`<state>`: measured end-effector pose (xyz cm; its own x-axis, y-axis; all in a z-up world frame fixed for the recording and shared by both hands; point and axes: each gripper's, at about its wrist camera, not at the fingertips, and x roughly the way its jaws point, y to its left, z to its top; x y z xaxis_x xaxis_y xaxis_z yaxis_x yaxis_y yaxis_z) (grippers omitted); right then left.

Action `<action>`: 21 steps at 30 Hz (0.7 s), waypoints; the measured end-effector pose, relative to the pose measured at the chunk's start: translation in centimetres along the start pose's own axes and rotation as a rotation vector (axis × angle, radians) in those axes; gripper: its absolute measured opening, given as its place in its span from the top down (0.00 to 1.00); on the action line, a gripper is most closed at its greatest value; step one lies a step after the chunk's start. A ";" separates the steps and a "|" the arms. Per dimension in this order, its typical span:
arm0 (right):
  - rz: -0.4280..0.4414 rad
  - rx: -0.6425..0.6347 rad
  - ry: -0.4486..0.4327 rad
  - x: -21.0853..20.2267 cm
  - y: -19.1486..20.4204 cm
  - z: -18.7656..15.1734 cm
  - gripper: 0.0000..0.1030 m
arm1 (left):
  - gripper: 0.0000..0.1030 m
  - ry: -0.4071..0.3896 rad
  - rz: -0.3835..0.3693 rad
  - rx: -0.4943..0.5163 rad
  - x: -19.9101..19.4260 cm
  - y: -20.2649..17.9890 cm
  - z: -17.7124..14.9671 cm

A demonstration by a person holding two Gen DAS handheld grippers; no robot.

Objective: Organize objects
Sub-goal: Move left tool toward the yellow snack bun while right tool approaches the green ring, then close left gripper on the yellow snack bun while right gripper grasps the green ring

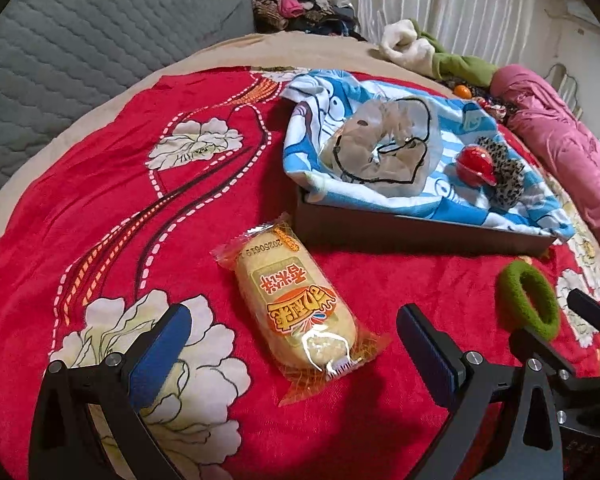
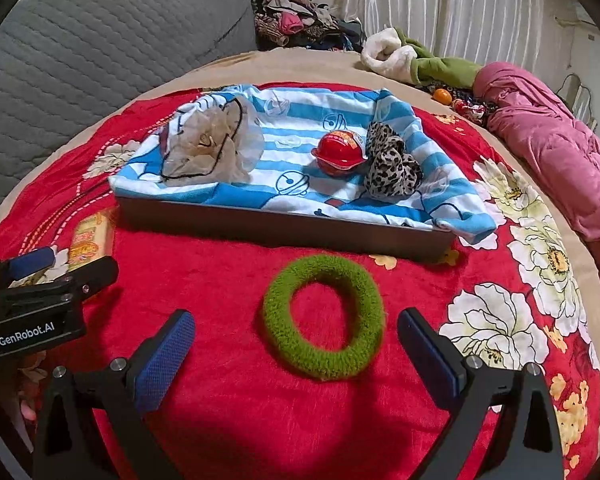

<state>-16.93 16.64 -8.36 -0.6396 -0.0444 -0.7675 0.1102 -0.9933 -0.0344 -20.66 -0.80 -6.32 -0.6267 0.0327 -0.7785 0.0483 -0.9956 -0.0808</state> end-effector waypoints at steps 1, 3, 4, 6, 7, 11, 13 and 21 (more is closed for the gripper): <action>0.002 0.002 0.002 0.3 -0.1 0.1 0.01 | 0.01 -0.001 0.003 -0.002 0.1 0.0 0.0; 0.001 0.003 0.010 0.8 -0.2 0.2 0.01 | 0.01 0.006 0.002 -0.003 0.5 0.0 0.1; 0.001 0.004 0.012 1.0 -0.2 0.2 0.01 | 0.01 0.008 0.007 -0.003 0.8 -0.1 0.1; 0.002 0.005 0.015 1.3 -0.2 0.3 0.01 | 0.01 0.010 0.013 -0.006 1.1 0.0 0.2; 0.003 0.007 0.015 1.4 -0.3 0.4 0.01 | 0.01 0.012 0.013 -0.009 1.2 0.0 0.2; 0.001 0.016 0.024 2.0 -0.6 0.5 0.01 | 0.01 0.027 0.016 -0.007 1.8 -0.1 0.2; 0.003 0.021 0.030 2.3 -0.7 0.6 0.01 | 0.01 0.034 0.018 -0.007 2.1 -0.1 0.2; 0.025 0.044 0.040 2.8 -1.0 0.6 0.05 | 0.13 0.039 -0.005 -0.025 2.2 -0.1 0.3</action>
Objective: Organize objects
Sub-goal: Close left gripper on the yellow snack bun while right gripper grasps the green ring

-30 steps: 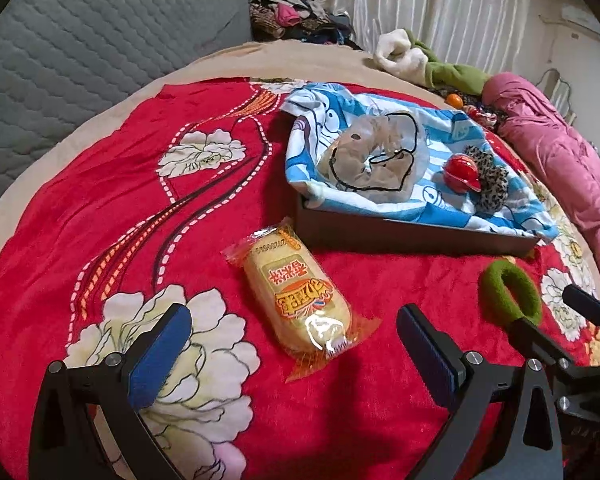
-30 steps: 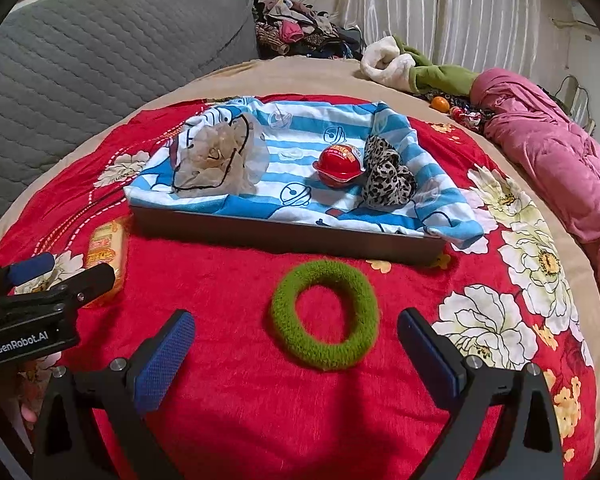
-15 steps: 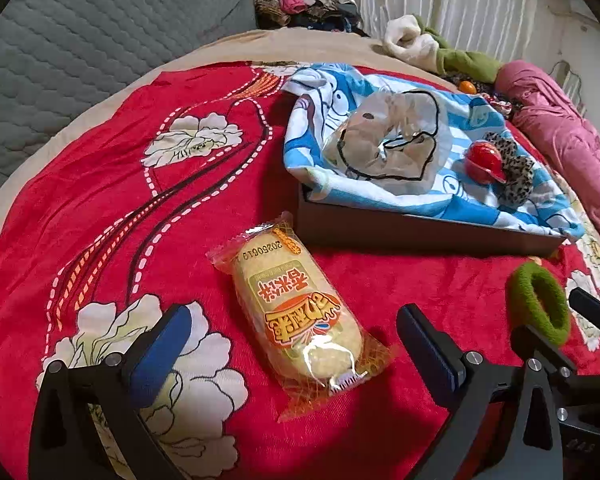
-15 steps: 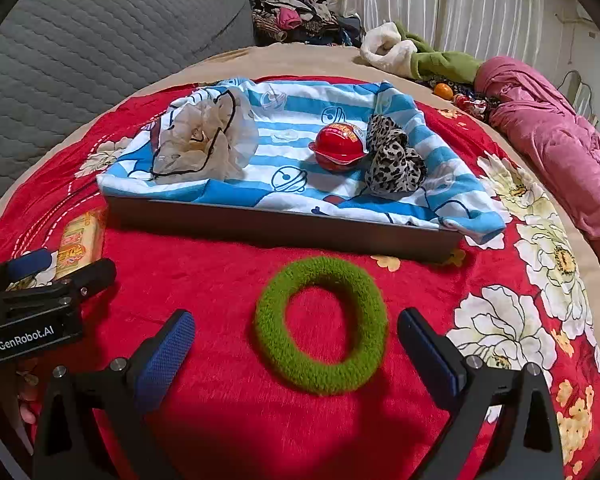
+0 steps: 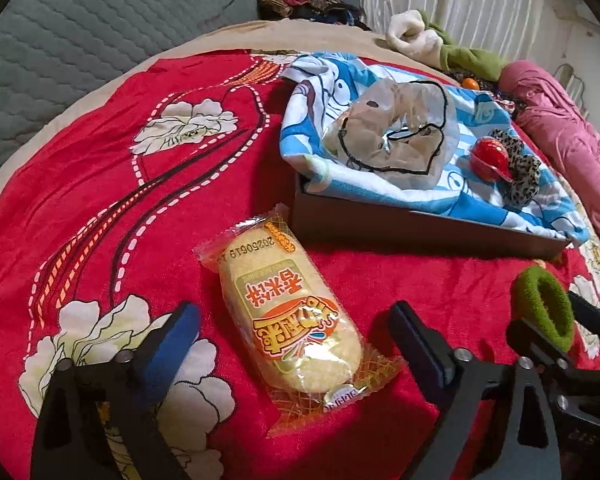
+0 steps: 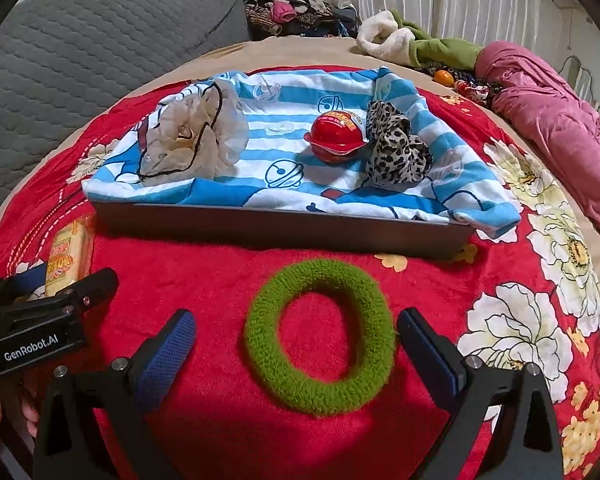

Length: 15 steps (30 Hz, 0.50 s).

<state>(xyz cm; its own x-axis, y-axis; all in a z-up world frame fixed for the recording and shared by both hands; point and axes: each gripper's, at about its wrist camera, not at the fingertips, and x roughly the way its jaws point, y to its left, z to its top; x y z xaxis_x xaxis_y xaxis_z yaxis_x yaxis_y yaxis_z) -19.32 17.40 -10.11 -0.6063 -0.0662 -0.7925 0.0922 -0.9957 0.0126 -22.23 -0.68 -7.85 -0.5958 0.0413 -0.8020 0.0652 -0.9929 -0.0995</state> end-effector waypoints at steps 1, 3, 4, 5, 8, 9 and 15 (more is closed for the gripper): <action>0.001 0.003 -0.001 0.0 0.0 0.0 0.09 | 0.19 -0.001 0.003 0.002 -0.1 0.0 0.0; 0.005 0.005 0.007 0.1 0.0 0.0 0.14 | 0.27 0.004 0.002 0.003 -0.1 -0.1 -0.1; 0.002 0.006 0.010 0.2 0.0 -0.1 0.16 | 0.31 0.005 0.002 0.005 -0.1 -0.2 -0.1; 0.001 0.007 0.016 0.3 0.0 -0.1 0.20 | 0.32 0.005 0.000 0.008 -0.2 -0.3 -0.2; -0.008 0.013 0.022 0.4 -0.1 -0.2 0.34 | 0.37 0.007 -0.012 0.008 -0.4 -0.2 -0.2; -0.013 0.011 0.025 0.4 -0.2 -0.2 0.41 | 0.38 0.007 -0.019 0.002 -0.5 -0.1 -0.2; -0.010 0.001 0.024 -0.2 -0.1 -0.3 0.60 | 0.52 -0.004 -0.082 -0.046 -1.0 1.2 -0.2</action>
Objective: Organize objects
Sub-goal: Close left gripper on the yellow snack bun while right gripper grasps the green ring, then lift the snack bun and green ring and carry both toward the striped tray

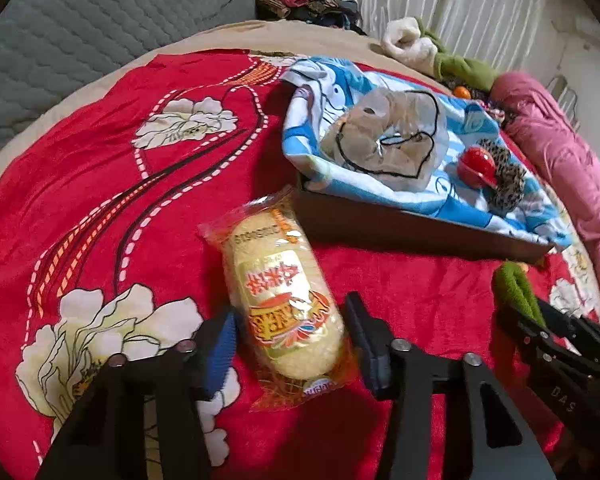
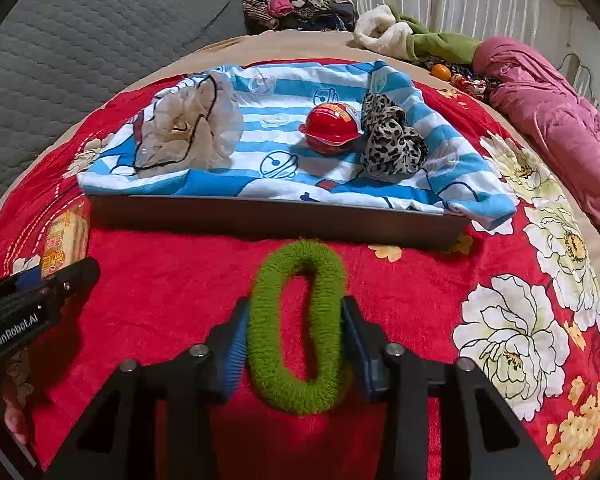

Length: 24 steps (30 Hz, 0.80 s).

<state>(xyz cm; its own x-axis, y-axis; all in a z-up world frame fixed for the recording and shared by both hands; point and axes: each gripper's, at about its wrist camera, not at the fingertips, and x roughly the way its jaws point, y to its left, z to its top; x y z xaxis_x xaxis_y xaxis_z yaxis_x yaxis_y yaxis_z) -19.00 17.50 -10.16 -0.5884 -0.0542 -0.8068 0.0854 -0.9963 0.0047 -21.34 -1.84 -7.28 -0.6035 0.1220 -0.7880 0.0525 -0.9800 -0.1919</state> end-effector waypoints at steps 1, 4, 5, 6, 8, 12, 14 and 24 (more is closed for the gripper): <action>0.007 0.001 -0.001 -0.1 0.0 0.0 0.61 | 0.54 0.002 -0.014 -0.001 -0.1 0.1 0.0; 0.020 -0.006 -0.007 -0.6 0.3 -0.1 0.63 | 0.54 -0.003 -0.003 0.019 -0.4 -0.4 -0.3; 0.021 -0.007 -0.007 -0.6 0.4 -0.1 0.63 | 0.54 -0.003 0.001 0.024 -0.4 -0.5 -0.4; 0.025 -0.008 -0.007 -0.7 0.5 -0.2 0.64 | 0.54 -0.003 0.005 0.030 -0.5 -0.7 -0.5; 0.032 -0.007 -0.008 -0.9 0.6 -0.3 0.64 | 0.55 -0.007 0.007 0.034 -0.7 -0.8 -0.6; 0.046 -0.011 -0.016 -1.3 0.8 -0.4 0.69 | 0.55 -0.005 0.011 0.040 -0.8 -0.8 -0.8; 0.051 -0.012 -0.012 -1.4 0.9 -0.5 0.71 | 0.56 -0.005 0.006 0.043 -1.0 -0.8 -0.9; 0.063 0.000 -0.026 -2.4 0.8 -0.9 0.75 | 0.57 -0.028 -0.006 0.060 -2.6 -1.1 -1.4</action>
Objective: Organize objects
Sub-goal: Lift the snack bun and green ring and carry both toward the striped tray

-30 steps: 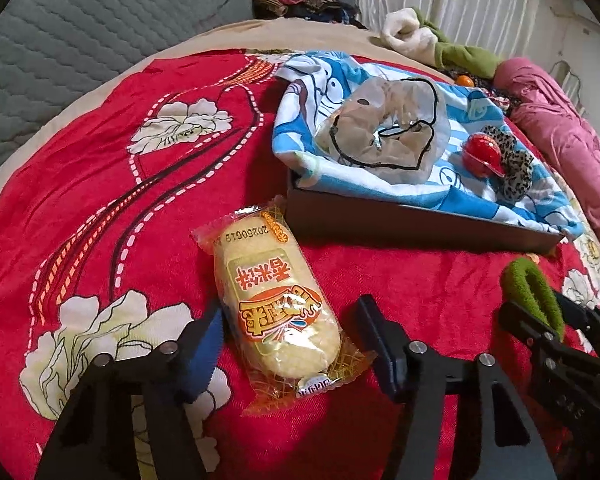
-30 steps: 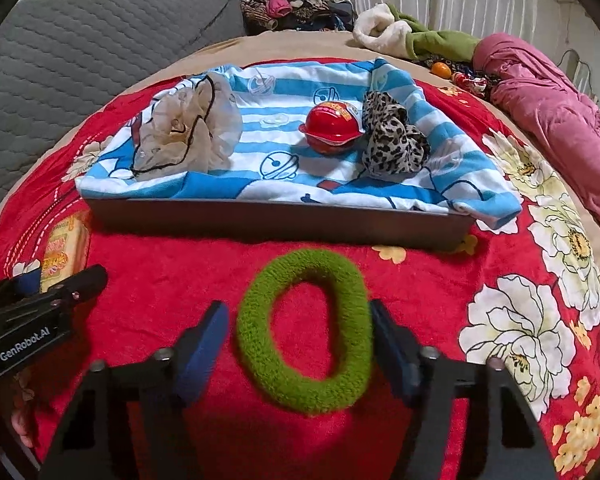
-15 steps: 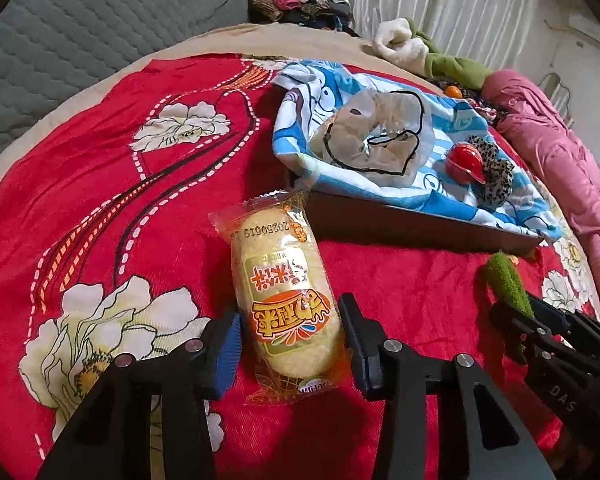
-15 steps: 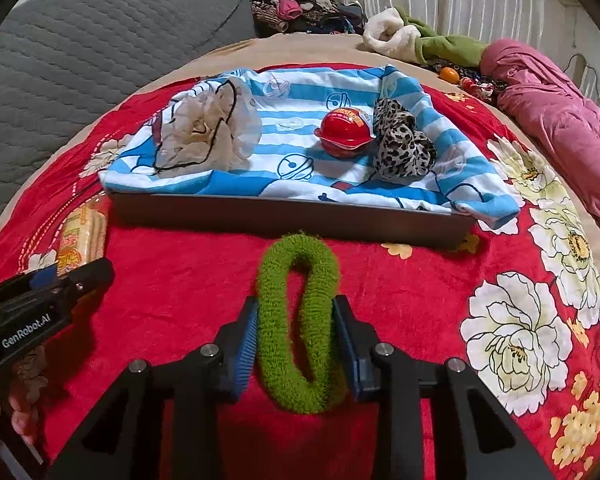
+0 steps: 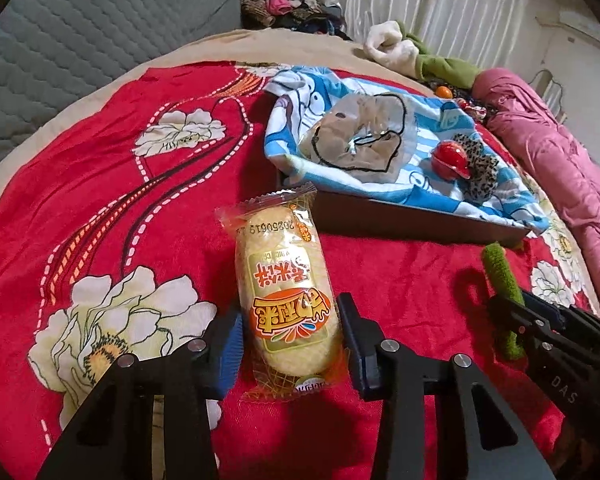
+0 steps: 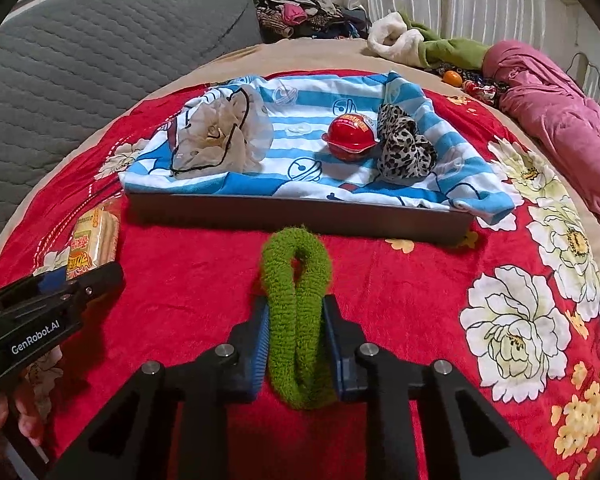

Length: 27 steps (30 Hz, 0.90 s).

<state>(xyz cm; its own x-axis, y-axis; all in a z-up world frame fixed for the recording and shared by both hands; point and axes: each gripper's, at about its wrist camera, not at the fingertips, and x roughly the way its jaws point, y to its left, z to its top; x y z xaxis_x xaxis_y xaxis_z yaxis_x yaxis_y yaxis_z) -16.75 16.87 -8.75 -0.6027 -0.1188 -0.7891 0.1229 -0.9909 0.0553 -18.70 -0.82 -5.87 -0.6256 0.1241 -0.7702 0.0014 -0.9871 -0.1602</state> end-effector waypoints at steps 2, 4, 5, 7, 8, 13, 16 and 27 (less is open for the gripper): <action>0.012 0.005 -0.001 -0.3 0.0 -0.1 0.75 | 0.57 -0.009 0.004 0.009 -0.4 -0.2 -0.1; 0.009 0.000 -0.003 -0.6 0.2 -0.3 0.75 | 0.57 -0.014 0.006 0.015 -0.9 -0.3 -0.1; 0.012 -0.001 -0.004 -0.8 0.3 -0.4 0.75 | 0.57 -0.016 0.007 0.017 -1.1 -0.4 -0.2; 0.015 -0.002 -0.008 -1.2 0.5 -0.6 0.75 | 0.57 -0.020 0.009 0.024 -1.6 -0.5 -0.3; 0.016 -0.004 -0.010 -1.5 0.6 -0.7 0.75 | 0.57 -0.021 0.009 0.025 -1.8 -0.5 -0.4; 0.021 -0.010 -0.022 -2.8 1.1 -1.2 0.75 | 0.57 -0.036 0.002 0.031 -3.3 -0.8 -1.0; 0.023 -0.013 -0.030 -3.7 1.4 -1.6 0.75 | 0.57 -0.046 -0.004 0.036 -4.2 -1.1 -1.2; 0.038 -0.018 -0.093 -8.1 2.0 -2.6 0.75 | 0.57 -0.102 -0.034 0.082 -9.1 -3.1 -2.4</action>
<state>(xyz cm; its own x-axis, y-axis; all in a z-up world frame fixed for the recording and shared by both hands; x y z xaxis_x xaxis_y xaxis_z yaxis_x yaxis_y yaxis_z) -9.57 16.00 -3.85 -0.6680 -0.1629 -0.7261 0.1610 -0.9843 0.0728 -11.13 1.38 0.12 -0.7001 0.1509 -0.6980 -0.0826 -0.9880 -0.1307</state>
